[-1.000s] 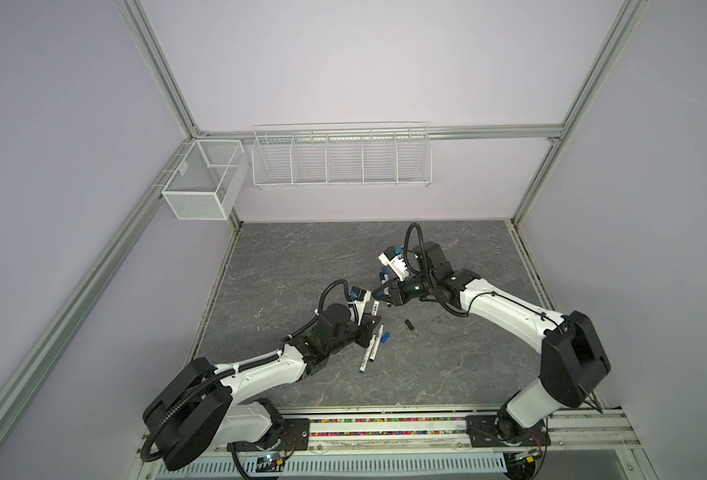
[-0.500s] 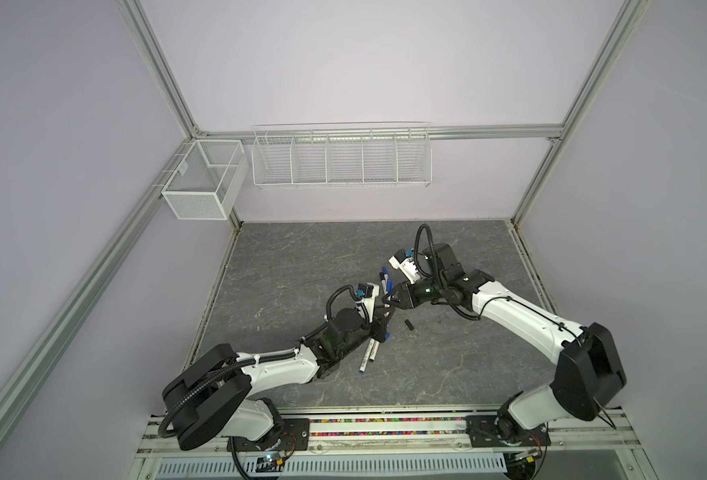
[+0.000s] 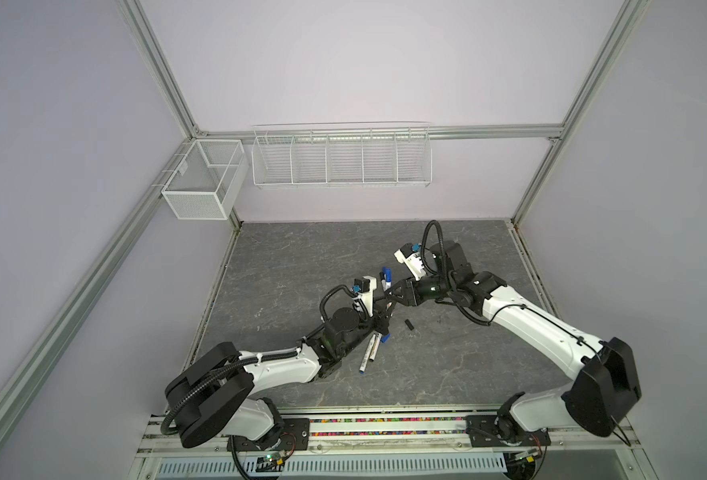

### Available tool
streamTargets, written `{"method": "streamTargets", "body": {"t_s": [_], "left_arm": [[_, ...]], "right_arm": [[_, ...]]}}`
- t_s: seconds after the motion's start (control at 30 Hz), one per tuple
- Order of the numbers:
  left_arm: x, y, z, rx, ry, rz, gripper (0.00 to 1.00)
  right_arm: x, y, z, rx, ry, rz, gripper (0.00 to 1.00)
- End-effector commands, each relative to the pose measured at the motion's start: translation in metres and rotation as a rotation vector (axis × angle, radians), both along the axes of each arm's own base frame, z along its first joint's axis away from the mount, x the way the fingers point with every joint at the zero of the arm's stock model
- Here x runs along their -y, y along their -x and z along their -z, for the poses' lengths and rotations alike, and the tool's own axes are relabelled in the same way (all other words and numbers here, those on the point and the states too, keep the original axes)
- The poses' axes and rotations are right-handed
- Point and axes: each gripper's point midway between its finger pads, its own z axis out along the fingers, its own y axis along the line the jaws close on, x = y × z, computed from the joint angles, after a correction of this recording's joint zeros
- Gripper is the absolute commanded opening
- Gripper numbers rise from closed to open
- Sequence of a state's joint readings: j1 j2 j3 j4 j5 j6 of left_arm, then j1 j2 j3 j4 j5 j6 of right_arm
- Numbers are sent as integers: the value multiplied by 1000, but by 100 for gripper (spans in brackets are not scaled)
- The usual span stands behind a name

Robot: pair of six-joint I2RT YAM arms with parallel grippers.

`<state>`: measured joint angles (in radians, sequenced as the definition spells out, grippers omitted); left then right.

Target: Insert the pens into the pen caps

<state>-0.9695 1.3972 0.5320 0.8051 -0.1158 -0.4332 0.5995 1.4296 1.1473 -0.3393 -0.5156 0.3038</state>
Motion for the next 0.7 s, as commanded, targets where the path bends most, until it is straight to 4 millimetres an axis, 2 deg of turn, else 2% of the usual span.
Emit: {"method": "streamTargets", "body": {"t_s": [0.0,0.2,0.37,0.53,0.63,0.67], "left_arm": [[0,-4,-37,63,101,-17,0],[0,-4,-38,65,101,-16,0],[0,-4,-37,61,100,-19,0],[-2,-6,-34,51,86,-34,0],[-6,-7,-25,29,39,-51,12],[-7,-6,-20,23,5,-50,24]], "right_arm": [[4,-9,5,1,3,61,33],[-7,-13,-2,12,-42,62,28],[-15,-11,-2,-6,-66,43,20],[-13,-11,-2,-3,-59,55,11],[-2,-20,2,2,-15,106,10],[3,-24,4,2,5,129,9]]}}
